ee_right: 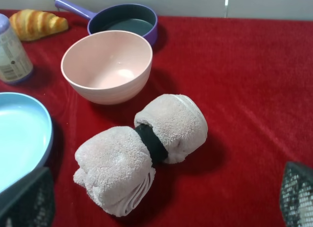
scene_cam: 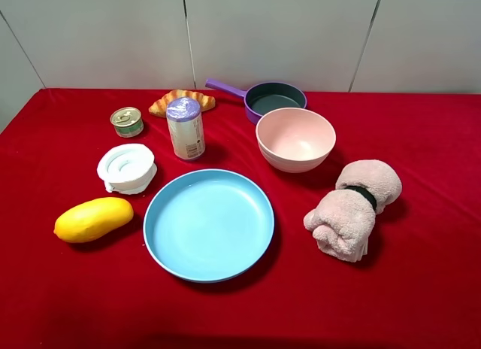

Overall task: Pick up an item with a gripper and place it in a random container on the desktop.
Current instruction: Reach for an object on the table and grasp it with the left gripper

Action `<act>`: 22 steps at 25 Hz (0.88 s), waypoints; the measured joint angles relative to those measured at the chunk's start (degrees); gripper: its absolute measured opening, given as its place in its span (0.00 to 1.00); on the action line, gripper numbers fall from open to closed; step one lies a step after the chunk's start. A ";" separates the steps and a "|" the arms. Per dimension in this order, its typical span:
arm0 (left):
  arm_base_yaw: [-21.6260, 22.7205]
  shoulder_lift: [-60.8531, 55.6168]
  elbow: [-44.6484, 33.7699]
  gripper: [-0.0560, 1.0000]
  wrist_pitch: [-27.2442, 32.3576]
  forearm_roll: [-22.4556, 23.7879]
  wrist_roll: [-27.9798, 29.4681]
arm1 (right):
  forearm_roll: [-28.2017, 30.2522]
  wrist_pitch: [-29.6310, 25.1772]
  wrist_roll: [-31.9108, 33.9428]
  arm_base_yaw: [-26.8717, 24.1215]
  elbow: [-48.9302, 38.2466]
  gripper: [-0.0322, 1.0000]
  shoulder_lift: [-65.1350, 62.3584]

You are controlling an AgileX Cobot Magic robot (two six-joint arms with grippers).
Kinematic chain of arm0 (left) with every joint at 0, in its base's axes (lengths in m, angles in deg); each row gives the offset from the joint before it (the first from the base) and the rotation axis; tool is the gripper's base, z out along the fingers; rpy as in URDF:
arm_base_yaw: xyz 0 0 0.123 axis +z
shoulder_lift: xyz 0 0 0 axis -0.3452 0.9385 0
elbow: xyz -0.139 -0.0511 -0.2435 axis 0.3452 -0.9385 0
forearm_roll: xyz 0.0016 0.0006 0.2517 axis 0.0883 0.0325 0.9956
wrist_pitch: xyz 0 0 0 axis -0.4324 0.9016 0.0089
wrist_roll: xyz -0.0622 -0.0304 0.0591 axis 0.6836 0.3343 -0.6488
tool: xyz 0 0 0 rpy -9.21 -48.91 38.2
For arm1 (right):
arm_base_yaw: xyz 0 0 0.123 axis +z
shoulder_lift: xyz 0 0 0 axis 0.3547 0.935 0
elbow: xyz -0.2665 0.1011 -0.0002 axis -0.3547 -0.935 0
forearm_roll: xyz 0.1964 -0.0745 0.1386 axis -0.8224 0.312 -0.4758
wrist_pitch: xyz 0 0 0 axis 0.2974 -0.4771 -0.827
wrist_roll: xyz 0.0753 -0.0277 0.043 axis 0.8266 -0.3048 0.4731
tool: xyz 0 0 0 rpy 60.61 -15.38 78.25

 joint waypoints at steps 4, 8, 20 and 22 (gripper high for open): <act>0.00 6.16 3.14 0.99 -0.76 -0.05 -0.12 | 0.00 0.00 0.00 0.00 0.00 0.70 0.00; 0.00 12.27 6.42 0.99 -1.22 -0.05 -0.18 | 0.00 0.00 0.00 0.00 0.00 0.70 0.00; 0.00 29.68 19.44 0.99 -2.30 0.40 -4.52 | 0.00 0.00 0.00 0.00 0.00 0.70 0.00; -0.39 32.32 21.40 0.99 -2.43 1.89 -5.51 | 0.00 0.00 0.00 0.00 0.00 0.70 0.00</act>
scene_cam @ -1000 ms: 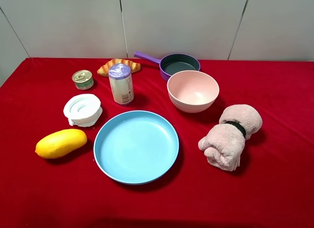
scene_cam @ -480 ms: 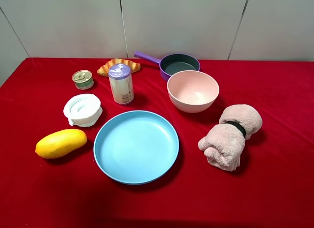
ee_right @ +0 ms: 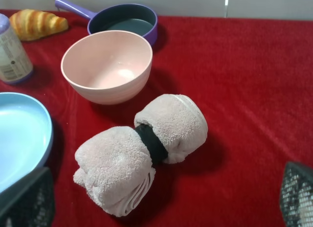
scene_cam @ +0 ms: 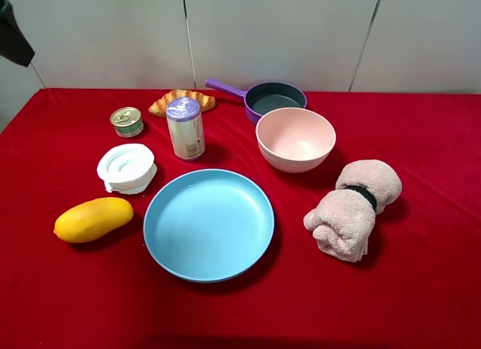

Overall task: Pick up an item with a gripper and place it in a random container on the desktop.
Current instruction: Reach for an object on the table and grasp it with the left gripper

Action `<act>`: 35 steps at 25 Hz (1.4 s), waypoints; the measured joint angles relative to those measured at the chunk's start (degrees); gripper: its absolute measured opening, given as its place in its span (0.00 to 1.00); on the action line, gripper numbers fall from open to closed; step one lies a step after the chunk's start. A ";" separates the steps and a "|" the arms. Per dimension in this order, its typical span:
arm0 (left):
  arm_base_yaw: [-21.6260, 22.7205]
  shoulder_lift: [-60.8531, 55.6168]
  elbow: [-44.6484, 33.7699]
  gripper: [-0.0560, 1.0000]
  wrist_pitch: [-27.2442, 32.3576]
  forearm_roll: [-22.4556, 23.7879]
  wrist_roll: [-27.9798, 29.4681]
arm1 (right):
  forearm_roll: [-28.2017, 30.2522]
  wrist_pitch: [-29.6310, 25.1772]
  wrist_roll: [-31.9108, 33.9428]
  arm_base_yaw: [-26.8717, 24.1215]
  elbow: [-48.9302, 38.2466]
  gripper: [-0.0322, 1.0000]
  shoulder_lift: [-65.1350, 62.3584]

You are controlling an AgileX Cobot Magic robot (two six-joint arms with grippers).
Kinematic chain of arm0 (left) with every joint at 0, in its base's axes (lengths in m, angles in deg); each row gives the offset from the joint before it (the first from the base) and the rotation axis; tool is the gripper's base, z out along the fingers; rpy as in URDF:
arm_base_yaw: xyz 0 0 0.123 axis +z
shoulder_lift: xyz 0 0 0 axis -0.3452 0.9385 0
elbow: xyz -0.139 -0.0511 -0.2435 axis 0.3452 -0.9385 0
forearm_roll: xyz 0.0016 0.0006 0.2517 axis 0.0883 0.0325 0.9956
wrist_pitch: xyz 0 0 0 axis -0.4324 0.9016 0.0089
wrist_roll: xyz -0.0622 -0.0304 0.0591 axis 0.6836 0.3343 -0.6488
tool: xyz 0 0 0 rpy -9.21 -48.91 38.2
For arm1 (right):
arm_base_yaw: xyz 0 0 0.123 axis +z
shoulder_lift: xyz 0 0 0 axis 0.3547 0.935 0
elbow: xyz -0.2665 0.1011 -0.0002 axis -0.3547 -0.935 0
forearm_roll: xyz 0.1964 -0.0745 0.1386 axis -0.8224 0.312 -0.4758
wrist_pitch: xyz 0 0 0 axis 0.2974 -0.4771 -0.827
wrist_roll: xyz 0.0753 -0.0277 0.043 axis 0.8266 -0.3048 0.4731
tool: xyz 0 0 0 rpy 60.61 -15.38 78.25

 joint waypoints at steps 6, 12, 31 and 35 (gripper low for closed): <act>-2.44 7.09 5.37 0.99 -1.58 4.86 -3.58 | 0.00 0.00 0.00 0.00 0.00 0.70 0.00; -4.37 13.87 9.58 0.99 -4.77 5.17 -7.00 | 0.00 0.00 0.00 0.00 0.00 0.70 0.00; -8.02 36.04 23.72 0.99 -10.51 4.84 -18.23 | 0.00 0.00 0.00 0.00 0.00 0.70 0.00; -8.51 40.17 26.98 0.99 -11.45 4.24 -19.98 | 0.00 0.00 0.00 0.00 0.00 0.70 0.00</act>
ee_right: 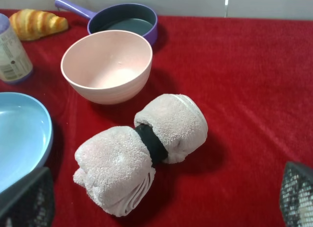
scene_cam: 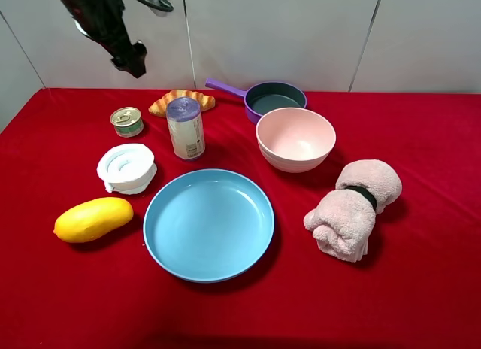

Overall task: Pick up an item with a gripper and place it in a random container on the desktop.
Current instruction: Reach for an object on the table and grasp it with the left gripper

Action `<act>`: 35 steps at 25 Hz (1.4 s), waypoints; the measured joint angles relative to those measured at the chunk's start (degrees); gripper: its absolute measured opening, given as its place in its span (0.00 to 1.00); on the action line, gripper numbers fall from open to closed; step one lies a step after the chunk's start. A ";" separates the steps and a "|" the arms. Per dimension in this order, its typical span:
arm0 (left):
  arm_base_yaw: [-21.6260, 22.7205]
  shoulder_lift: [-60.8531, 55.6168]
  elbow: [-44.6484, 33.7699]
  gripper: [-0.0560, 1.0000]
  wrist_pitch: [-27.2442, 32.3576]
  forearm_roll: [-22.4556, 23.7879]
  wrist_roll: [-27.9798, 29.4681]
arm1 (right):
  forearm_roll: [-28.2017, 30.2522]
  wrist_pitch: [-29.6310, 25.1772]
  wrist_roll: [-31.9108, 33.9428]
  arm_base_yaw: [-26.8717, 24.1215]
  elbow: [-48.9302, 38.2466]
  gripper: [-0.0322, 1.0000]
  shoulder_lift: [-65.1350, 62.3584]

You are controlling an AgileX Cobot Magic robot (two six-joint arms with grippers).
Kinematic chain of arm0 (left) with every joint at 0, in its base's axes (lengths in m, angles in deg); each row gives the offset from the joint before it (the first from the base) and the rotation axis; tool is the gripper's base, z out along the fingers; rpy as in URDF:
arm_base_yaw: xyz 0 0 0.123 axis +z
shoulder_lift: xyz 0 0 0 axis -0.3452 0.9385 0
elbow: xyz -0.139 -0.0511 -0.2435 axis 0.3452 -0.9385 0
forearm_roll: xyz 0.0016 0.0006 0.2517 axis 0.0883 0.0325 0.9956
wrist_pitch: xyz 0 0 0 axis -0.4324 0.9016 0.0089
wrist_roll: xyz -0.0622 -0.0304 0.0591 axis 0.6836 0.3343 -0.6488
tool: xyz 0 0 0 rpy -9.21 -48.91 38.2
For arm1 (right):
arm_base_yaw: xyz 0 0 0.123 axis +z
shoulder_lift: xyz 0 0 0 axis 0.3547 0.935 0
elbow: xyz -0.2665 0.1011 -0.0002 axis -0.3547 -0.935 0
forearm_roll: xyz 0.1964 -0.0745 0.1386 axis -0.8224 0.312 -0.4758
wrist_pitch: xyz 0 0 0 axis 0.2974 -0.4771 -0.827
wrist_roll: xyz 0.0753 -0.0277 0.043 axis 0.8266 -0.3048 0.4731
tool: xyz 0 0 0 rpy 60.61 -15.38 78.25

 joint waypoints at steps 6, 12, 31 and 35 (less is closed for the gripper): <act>0.00 6.08 5.26 0.99 -0.98 -3.27 -0.56 | 0.00 0.05 0.00 0.00 0.00 0.70 0.00; 0.00 11.06 8.66 0.99 -1.40 -5.44 -2.46 | 0.00 0.05 0.00 0.00 0.00 0.70 0.00; 0.00 21.13 14.31 0.99 -4.69 -6.86 -4.66 | 0.00 -0.01 0.00 0.00 0.00 0.70 0.00; -0.50 22.51 14.36 0.99 -6.03 -6.86 -4.85 | 0.00 -0.01 0.00 0.00 0.00 0.70 0.00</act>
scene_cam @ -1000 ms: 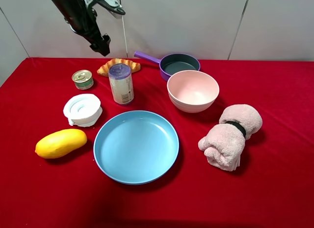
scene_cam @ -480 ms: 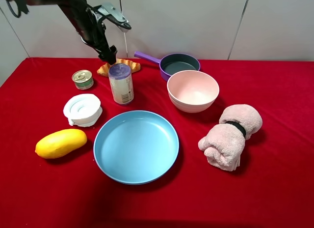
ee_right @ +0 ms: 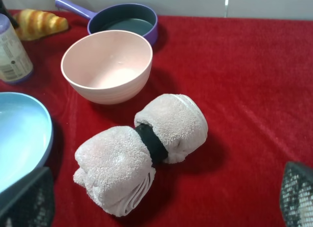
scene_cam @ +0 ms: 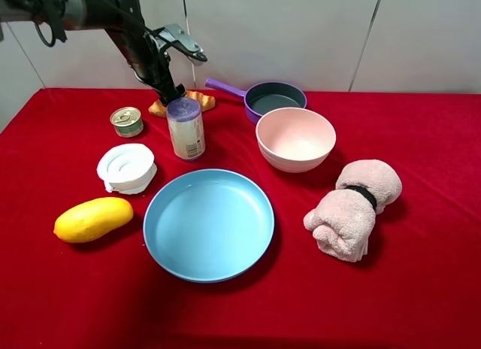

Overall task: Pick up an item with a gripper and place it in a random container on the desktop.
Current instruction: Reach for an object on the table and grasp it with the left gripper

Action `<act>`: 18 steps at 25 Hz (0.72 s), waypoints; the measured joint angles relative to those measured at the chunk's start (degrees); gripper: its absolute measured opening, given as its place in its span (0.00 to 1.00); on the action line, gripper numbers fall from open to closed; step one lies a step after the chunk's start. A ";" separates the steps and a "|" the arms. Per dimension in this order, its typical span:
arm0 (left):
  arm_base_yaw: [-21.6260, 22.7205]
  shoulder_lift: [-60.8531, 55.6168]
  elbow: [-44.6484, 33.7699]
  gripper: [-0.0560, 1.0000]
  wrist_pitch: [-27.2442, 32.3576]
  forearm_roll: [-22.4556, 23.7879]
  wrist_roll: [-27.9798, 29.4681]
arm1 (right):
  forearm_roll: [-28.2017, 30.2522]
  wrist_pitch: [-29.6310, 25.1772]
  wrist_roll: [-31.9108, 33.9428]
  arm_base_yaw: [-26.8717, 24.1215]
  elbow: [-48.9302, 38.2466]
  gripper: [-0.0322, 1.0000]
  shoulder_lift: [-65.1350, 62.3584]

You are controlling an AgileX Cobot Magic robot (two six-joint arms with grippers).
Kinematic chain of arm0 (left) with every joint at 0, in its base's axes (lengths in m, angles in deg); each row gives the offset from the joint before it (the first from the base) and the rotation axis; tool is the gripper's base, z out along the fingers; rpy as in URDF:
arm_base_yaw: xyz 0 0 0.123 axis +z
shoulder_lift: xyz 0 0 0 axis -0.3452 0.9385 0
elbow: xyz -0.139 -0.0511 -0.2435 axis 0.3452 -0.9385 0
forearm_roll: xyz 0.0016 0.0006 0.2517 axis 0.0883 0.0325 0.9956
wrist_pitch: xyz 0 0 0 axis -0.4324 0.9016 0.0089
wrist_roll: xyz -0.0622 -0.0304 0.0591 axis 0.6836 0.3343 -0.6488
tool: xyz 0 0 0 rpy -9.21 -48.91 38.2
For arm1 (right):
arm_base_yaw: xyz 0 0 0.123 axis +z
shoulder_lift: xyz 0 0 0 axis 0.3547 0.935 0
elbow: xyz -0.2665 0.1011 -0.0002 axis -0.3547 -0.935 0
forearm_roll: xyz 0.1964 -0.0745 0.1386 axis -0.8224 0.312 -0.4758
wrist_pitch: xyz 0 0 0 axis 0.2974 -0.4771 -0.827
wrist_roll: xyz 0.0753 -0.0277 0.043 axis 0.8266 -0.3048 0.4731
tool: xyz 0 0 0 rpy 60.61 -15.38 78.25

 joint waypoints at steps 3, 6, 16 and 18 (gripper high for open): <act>-0.08 0.85 0.00 0.99 -1.69 0.00 -0.04 | 0.00 0.00 0.00 0.00 0.00 0.70 0.00; -0.08 1.61 0.00 0.99 -2.92 -0.12 -0.04 | 0.00 0.00 0.00 0.00 0.00 0.70 0.00; -0.08 4.17 0.00 0.99 -4.68 -2.11 -0.07 | 0.00 0.00 0.00 0.00 0.00 0.70 0.00; -0.08 4.30 0.00 0.99 -4.95 -2.64 -0.07 | 0.00 0.05 0.00 0.00 0.00 0.70 0.00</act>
